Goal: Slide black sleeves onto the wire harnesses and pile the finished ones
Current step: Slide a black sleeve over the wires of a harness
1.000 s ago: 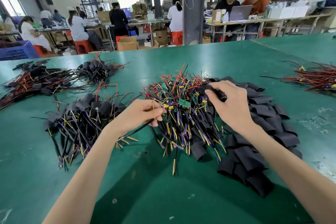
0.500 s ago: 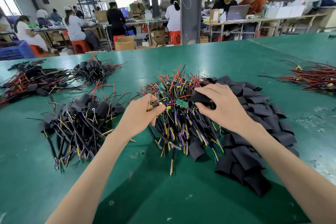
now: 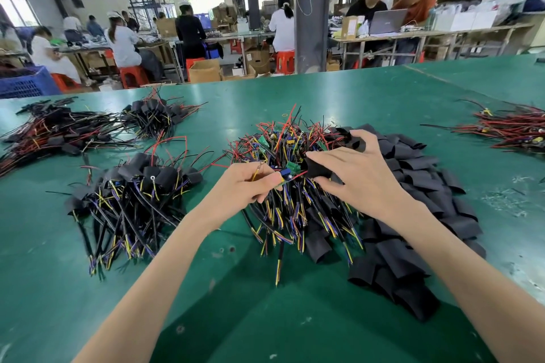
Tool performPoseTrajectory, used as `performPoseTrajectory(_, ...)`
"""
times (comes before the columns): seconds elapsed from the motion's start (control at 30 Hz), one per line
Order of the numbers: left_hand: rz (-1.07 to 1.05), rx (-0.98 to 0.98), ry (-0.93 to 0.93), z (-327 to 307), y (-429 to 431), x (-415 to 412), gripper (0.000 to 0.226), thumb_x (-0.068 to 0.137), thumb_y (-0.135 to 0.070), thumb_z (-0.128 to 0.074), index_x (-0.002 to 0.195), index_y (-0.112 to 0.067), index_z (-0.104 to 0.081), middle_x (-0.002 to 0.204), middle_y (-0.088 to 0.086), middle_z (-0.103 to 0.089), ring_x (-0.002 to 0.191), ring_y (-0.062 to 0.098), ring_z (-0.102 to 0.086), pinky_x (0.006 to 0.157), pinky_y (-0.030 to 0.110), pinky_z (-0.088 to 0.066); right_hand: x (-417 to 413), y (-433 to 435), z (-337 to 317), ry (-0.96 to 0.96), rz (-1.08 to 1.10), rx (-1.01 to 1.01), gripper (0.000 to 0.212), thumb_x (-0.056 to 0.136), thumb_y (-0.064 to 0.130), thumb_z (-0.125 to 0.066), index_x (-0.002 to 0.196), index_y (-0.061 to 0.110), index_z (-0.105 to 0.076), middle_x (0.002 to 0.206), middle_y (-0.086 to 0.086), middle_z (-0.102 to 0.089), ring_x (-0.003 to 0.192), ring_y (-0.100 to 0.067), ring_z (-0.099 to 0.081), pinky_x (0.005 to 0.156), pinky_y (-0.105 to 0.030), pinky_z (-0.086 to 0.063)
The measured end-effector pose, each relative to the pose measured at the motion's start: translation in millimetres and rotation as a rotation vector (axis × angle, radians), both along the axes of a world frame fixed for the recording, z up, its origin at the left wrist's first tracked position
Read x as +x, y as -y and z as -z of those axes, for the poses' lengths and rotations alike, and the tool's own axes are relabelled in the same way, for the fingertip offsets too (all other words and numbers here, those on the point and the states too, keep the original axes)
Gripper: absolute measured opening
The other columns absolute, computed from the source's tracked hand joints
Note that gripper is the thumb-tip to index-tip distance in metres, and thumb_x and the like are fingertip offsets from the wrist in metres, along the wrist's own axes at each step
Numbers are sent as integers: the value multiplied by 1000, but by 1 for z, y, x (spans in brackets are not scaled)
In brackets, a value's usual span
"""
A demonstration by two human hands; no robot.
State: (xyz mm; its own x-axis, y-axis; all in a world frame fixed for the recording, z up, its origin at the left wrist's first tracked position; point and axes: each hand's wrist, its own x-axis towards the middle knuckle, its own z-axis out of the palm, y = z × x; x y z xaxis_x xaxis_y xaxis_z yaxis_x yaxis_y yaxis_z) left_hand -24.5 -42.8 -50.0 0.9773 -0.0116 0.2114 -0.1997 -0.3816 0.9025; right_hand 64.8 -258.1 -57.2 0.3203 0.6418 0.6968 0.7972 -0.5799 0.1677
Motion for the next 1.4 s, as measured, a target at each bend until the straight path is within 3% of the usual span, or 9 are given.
performPoseTrajectory(0.07,4,-4,4,-1,0,0,19,93,-17,-57,76,-9,-59,47,-7,-44,38,0,-30,40,6,-23,-1,0,-2,-24,-15,3,38,76,24,-76,112,13,-68,97,-1,-73,84,-15,-69,100,-46,-33)
performPoseTrajectory(0.2,-11,115,9,4,-2,2,25,93,-23,-59,79,-3,-60,46,-9,-46,40,1,-32,44,7,-27,-4,-1,-5,-114,-129,29,40,73,15,-78,112,9,-67,102,-2,-72,89,-21,-67,93,-33,-35)
performPoseTrajectory(0.37,7,155,32,7,-5,5,21,93,-27,-59,73,-22,-63,47,-10,-48,46,4,-35,51,11,-30,-11,-8,-2,-242,-278,22,39,78,4,-71,116,5,-64,109,-4,-67,99,-26,-59,92,-36,-45)
performPoseTrajectory(0.67,9,173,51,3,-3,2,22,93,-20,-59,71,-23,-60,47,-10,-45,47,5,-36,52,14,-30,-14,-9,-5,-367,-355,129,36,78,4,-71,114,3,-66,106,-4,-68,97,-21,-58,91,-27,-42)
performPoseTrajectory(0.83,9,269,38,-2,-2,-2,19,93,-16,-59,74,-19,-62,46,-13,-46,47,2,-39,54,13,-31,-16,-8,-5,-535,-363,160,37,76,4,-74,112,12,-68,100,2,-69,92,-9,-55,78,-7,-39)
performPoseTrajectory(1.03,-24,292,28,-1,-2,-1,19,92,-23,-60,78,-12,-65,45,-11,-47,48,3,-40,54,16,-32,-18,-9,-5,-511,-389,170,36,76,4,-74,111,13,-69,100,4,-69,93,-11,-57,79,-13,-41)
performPoseTrajectory(1.13,-28,277,19,0,-1,-1,19,92,-24,-59,77,-13,-65,44,-12,-47,47,3,-40,53,14,-32,-19,-11,-3,-435,-394,158,35,76,4,-74,110,9,-68,102,3,-69,95,-13,-58,86,-30,-46)
performPoseTrajectory(1.4,-42,419,60,-4,0,-2,24,87,-21,-66,68,-31,-55,49,-8,-52,48,2,-41,55,16,-33,-21,-9,-7,-508,-405,152,36,76,5,-75,112,11,-69,104,5,-69,95,-10,-60,86,-31,-47)
